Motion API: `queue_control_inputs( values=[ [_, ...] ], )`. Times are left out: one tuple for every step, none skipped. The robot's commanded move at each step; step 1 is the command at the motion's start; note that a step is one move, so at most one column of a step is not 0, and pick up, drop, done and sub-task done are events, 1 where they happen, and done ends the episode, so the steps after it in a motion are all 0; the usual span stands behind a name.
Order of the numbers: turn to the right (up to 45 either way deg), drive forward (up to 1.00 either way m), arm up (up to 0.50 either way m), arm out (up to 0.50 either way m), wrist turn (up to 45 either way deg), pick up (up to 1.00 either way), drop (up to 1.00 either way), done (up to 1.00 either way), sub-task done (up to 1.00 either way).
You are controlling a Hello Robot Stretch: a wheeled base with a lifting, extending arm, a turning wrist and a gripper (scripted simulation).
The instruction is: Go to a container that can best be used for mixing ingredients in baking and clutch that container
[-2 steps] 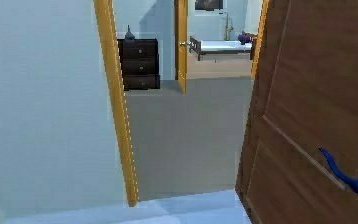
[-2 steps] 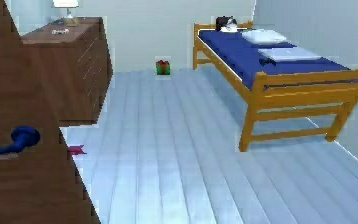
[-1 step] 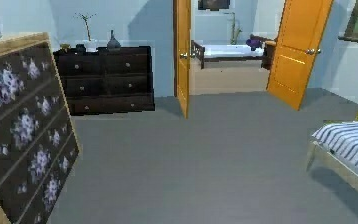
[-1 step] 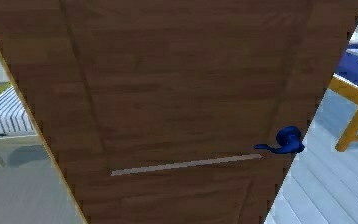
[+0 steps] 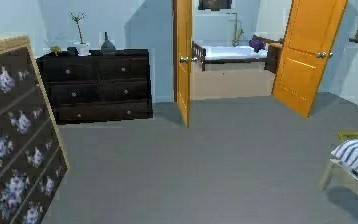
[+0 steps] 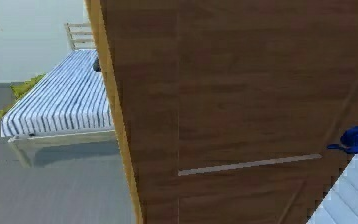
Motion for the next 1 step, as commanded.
queue_control_inputs(
  values=[
    [12.0, 0.00, 0.00, 0.00, 0.0, 0.00, 0.00, 0.00, 0.00]
  ],
)
